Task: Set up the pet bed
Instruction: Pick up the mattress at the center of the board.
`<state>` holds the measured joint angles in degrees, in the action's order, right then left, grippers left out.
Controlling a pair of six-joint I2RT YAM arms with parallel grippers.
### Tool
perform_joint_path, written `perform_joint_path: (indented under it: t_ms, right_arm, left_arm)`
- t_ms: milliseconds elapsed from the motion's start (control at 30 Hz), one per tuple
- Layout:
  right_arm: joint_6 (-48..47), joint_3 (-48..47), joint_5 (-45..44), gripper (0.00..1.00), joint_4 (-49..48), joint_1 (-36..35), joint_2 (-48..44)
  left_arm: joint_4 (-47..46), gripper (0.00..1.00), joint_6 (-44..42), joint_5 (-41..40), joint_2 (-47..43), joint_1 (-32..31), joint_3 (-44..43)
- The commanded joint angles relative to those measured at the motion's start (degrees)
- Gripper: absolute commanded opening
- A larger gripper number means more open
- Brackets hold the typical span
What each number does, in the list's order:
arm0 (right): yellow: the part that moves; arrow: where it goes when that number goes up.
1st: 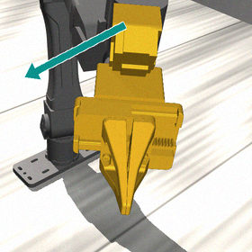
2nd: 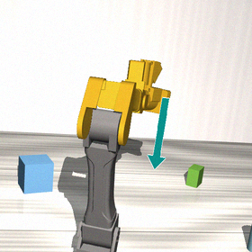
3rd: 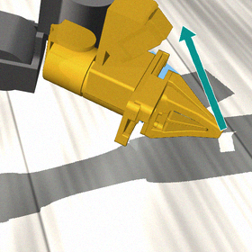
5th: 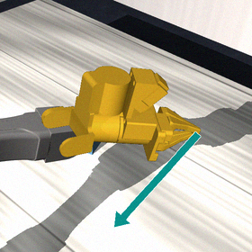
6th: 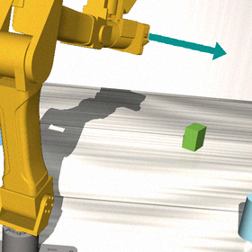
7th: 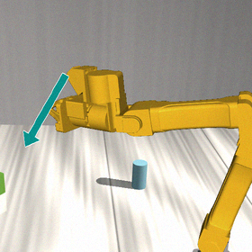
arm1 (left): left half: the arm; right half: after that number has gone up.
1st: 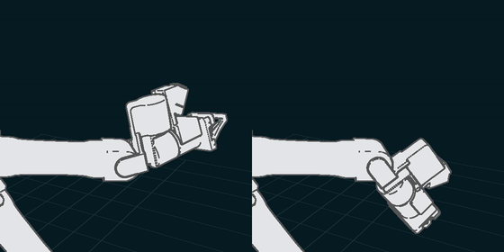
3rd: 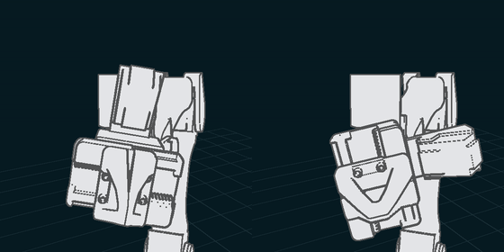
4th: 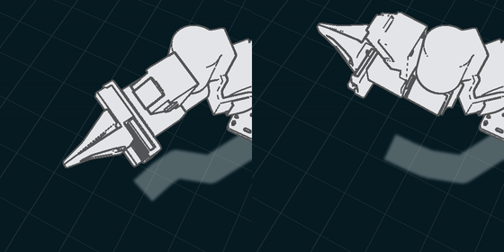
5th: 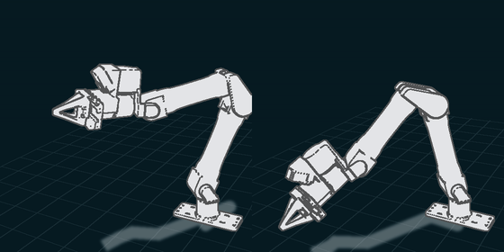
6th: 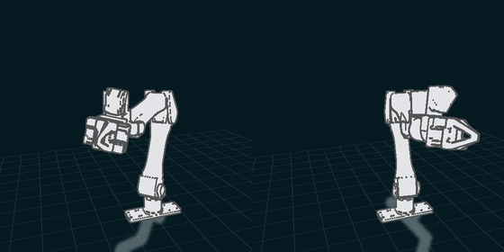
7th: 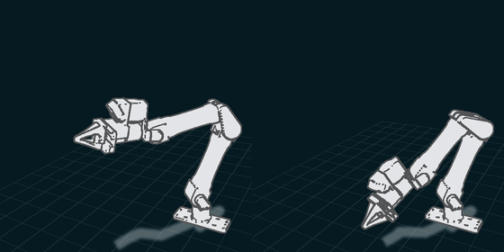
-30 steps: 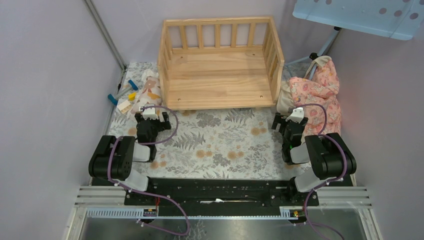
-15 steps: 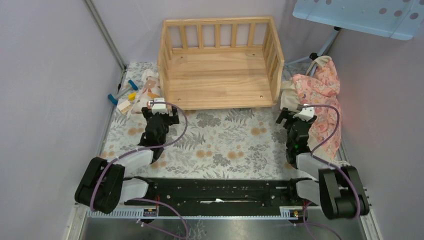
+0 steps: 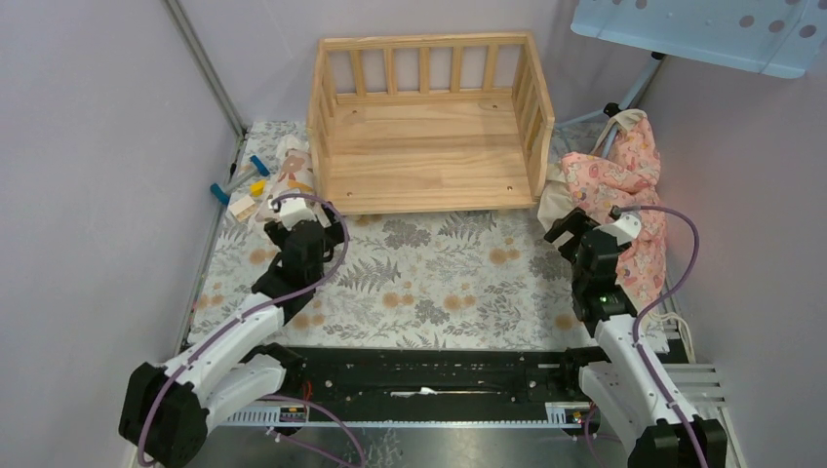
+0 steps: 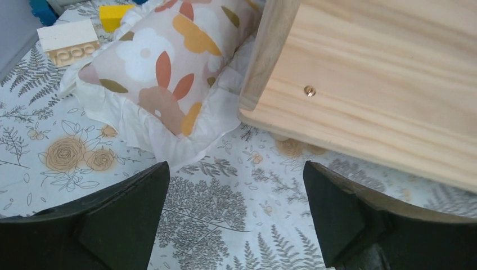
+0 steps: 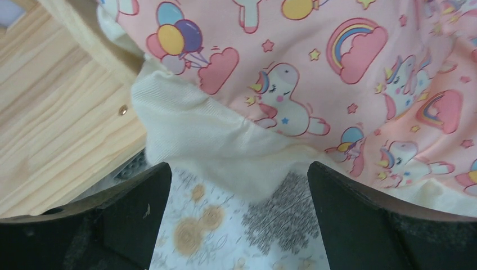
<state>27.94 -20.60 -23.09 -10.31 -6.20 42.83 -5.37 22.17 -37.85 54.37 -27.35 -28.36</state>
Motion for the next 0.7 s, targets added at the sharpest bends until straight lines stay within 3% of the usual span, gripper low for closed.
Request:
perform_joint_path:
  t_ms: [0, 167, 333, 433, 667]
  right_arm:
    - [5.0, -7.7, 8.7, 0.98, 16.4, 0.3, -0.4]
    - [4.4, -21.0, 14.4, 0.98, 29.6, 0.3, 3.6]
    - [3.5, -36.8, 9.4, 0.98, 41.6, 0.3, 10.6]
    - [2.6, -40.5, 4.2, 0.98, 42.6, 1.4, 14.6]
    - [4.3, -44.6, 15.5, 0.98, 38.9, 16.0, 24.4]
  left_arm:
    - [14.5, 0.99, 10.2, 1.1, -5.3, -0.2, -6.6]
    - [21.8, 0.99, 10.3, 9.1, -6.7, -0.2, -12.7]
    - [27.7, 0.99, 5.7, 16.0, -3.8, -0.2, -19.8]
    - [29.9, 0.99, 1.2, 19.3, -2.4, -0.2, -23.6]
    - [29.3, 0.99, -3.5, 21.1, -4.3, -0.2, -21.7]
